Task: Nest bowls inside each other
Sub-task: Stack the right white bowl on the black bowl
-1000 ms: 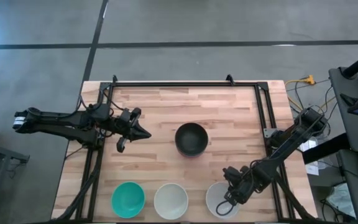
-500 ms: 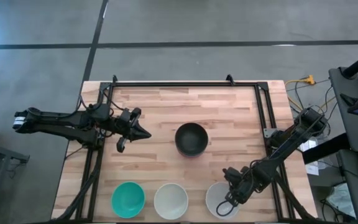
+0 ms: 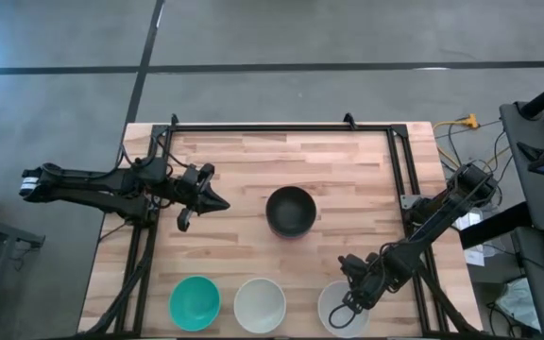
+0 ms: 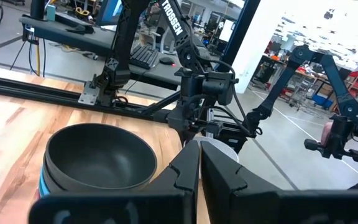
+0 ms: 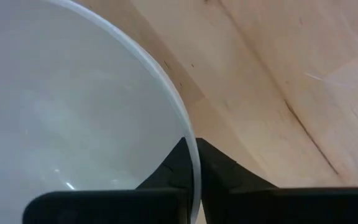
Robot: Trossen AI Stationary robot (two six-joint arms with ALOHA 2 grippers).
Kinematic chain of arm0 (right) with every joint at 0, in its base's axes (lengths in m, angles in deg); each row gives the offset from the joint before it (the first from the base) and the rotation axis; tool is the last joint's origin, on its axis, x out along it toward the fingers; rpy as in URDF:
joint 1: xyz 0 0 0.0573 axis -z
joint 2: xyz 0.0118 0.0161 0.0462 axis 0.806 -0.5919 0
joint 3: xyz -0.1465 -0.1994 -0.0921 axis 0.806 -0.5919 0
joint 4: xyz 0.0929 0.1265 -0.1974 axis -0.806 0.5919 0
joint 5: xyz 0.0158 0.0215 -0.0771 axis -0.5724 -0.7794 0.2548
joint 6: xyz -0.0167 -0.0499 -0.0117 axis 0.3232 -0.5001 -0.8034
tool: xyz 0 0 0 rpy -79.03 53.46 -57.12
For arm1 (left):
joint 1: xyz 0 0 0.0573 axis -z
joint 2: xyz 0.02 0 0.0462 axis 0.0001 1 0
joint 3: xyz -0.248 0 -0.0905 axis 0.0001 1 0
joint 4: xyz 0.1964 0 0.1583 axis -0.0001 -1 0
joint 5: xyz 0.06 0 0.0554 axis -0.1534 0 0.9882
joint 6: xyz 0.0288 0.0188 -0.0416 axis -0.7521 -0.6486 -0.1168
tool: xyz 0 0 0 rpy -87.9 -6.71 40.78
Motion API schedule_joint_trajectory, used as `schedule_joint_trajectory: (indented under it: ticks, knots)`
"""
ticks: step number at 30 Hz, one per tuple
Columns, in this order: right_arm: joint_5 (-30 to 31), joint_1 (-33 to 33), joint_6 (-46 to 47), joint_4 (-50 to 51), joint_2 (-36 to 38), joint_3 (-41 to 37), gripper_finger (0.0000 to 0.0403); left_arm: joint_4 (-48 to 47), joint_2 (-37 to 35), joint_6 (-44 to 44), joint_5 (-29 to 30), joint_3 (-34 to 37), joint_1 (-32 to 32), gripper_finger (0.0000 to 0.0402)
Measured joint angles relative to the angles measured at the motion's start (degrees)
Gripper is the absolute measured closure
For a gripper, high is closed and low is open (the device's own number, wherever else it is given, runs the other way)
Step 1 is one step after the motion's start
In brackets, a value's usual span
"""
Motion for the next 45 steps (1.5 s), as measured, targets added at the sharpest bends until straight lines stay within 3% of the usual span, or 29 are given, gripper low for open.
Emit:
schedule_joint_trajectory:
  ticks: [4,10,21,25,30,38,42,45]
  knots:
    - [-0.4,0.0,0.1,0.1,0.0,0.4,0.0394,0.0,0.0,0.0,0.0,0.0,0.0,0.0402]
    - [-7.7,1.5,-3.8,5.3,0.1,4.6,0.0394,0.0,0.0,-0.1,0.0,0.0,0.0,0.0402]
    - [-8.3,5.4,-10.4,32.2,6.2,29.2,0.0394,0.0,1.6,-0.2,0.0,0.0,0.0,0.0402]
    - [-4.2,5.8,-10.3,40.1,8.4,37.6,0.0394,0.7,2.9,-0.2,0.0,0.0,0.0,0.0402]
    - [1.6,6.2,-10.6,47.9,9.6,41.8,0.0394,5.2,5.1,0.3,0.0,0.0,0.0,0.0402]
    - [7.2,12.6,-20.6,42.1,9.8,41.7,0.0394,10.9,7.4,2.8,0.0,0.0,0.0,0.0402]
    - [7.2,20.7,-31.4,37.4,9.4,41.6,0.0394,14.7,7.6,2.8,0.1,0.0,0.0,0.0402]
    - [3.3,28.6,-40.2,35.3,8.9,41.5,0.0394,16.6,7.4,2.8,0.4,-0.5,0.0,0.0402]
